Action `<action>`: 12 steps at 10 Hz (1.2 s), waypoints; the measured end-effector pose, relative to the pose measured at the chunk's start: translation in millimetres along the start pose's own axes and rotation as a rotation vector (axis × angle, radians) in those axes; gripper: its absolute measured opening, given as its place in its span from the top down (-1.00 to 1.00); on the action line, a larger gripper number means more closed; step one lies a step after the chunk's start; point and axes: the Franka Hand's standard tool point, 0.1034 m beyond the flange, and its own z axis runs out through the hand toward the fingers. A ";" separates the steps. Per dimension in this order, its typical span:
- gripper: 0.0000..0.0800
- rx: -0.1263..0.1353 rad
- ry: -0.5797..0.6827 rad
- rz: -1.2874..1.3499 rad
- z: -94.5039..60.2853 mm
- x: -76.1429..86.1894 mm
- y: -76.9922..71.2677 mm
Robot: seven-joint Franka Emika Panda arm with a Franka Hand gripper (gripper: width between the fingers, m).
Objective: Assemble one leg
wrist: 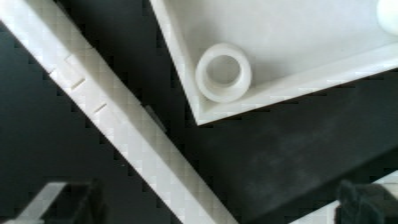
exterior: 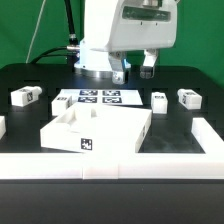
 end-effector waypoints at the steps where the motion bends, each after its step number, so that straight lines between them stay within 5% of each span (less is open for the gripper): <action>1: -0.63 0.000 0.000 0.000 0.0 0.0 0.0; 5: -0.63 0.002 -0.001 0.001 0.6 -0.5 -0.7; 8: -0.63 0.064 -0.048 -0.238 13.2 -13.6 -17.3; 12: -0.63 0.080 -0.058 -0.250 18.1 -22.2 -22.9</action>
Offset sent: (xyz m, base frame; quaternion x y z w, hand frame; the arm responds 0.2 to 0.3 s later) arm 0.0000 0.0000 0.0000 0.0000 0.0000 0.0000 1.0000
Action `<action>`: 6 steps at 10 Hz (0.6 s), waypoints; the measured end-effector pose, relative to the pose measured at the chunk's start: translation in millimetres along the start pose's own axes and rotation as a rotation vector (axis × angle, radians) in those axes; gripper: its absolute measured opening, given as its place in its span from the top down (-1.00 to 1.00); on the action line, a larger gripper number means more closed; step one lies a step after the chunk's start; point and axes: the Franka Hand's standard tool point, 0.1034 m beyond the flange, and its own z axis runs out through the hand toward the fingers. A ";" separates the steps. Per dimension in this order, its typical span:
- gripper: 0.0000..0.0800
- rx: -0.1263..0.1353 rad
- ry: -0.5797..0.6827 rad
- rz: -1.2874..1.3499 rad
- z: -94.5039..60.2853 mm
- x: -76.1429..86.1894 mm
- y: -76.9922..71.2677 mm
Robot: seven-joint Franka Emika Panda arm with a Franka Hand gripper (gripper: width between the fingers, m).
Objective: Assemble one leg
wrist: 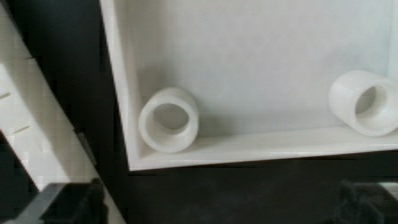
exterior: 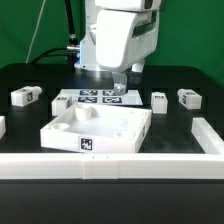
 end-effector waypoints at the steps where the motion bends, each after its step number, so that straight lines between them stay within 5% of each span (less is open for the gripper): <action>1: -0.63 0.000 0.000 0.000 0.0 0.0 0.0; 3: -0.63 -0.002 0.003 0.001 0.7 -0.3 -1.3; 5: -0.63 -0.034 0.034 -0.037 15.4 -13.7 -39.6; 6: -0.63 -0.015 0.028 -0.045 24.2 -23.7 -57.5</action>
Offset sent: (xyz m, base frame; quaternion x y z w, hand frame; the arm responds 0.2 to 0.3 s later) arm -0.0567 0.0101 -0.0126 0.0154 0.0493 0.0074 0.9986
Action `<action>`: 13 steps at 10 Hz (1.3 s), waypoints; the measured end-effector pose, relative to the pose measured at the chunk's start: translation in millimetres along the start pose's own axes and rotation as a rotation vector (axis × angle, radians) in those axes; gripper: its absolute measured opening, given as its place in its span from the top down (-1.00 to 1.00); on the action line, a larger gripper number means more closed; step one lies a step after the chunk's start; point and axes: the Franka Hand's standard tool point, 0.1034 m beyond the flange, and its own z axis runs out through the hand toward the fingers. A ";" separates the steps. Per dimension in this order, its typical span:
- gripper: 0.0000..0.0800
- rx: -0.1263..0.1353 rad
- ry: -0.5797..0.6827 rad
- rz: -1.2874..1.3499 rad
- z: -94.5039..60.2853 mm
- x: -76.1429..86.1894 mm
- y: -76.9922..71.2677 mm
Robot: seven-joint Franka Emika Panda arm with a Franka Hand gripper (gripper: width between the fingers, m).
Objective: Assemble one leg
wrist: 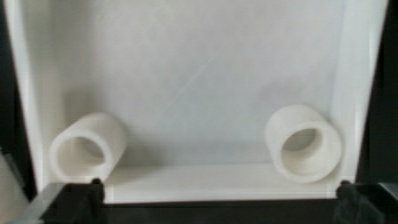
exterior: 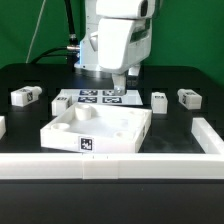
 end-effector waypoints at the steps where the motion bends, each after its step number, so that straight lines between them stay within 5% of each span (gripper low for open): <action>1: -0.63 0.019 -0.006 -0.002 9.1 -8.4 -13.7; 4: -0.63 0.051 -0.005 0.007 43.9 -24.1 -36.7; 7: -0.63 0.047 -0.003 0.006 42.6 -23.2 -34.2; 9: -0.63 0.048 0.008 0.016 63.5 -28.2 -39.5; 11: -0.63 0.042 0.012 0.015 65.4 -26.2 -39.0; 12: -0.57 0.039 0.013 0.019 63.9 -24.3 -37.7; 13: -0.25 0.034 0.015 0.022 62.1 -22.5 -36.2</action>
Offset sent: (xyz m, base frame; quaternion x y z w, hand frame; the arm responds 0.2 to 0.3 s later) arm -0.0236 0.0032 -0.0444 0.0156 0.0451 0.0359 0.9982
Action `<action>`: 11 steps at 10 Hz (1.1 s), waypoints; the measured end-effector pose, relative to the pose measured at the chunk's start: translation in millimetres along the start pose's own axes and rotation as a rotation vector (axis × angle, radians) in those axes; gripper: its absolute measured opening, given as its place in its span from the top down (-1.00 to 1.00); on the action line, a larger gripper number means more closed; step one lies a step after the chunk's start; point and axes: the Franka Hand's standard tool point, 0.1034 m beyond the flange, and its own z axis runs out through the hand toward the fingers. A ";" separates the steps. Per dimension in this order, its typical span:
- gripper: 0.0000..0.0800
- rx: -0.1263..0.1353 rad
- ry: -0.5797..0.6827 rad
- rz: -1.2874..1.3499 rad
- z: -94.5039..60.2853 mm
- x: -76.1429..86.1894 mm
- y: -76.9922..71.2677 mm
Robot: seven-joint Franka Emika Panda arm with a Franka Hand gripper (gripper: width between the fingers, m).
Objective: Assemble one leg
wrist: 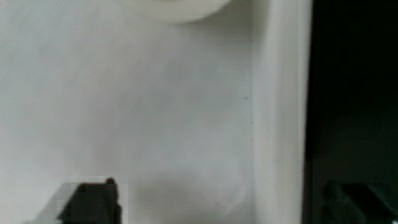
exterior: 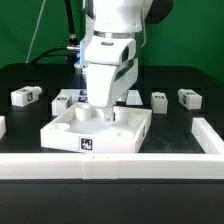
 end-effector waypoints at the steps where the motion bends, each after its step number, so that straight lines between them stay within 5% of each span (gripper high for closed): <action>1: -0.25 0.002 -0.001 0.000 0.7 -0.6 -0.4; 3: 0.60 0.003 -0.001 0.000 1.4 -0.8 -0.9; 4: 0.60 0.004 -0.001 0.000 1.7 -0.8 -1.0; 5: 0.86 0.003 -0.001 0.000 1.7 -0.8 -1.0; 11: 0.86 0.003 -0.001 0.000 1.7 -0.8 -1.0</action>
Offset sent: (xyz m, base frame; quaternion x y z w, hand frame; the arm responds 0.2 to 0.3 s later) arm 0.0000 0.0000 0.0000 0.0000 0.0000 0.0000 1.0000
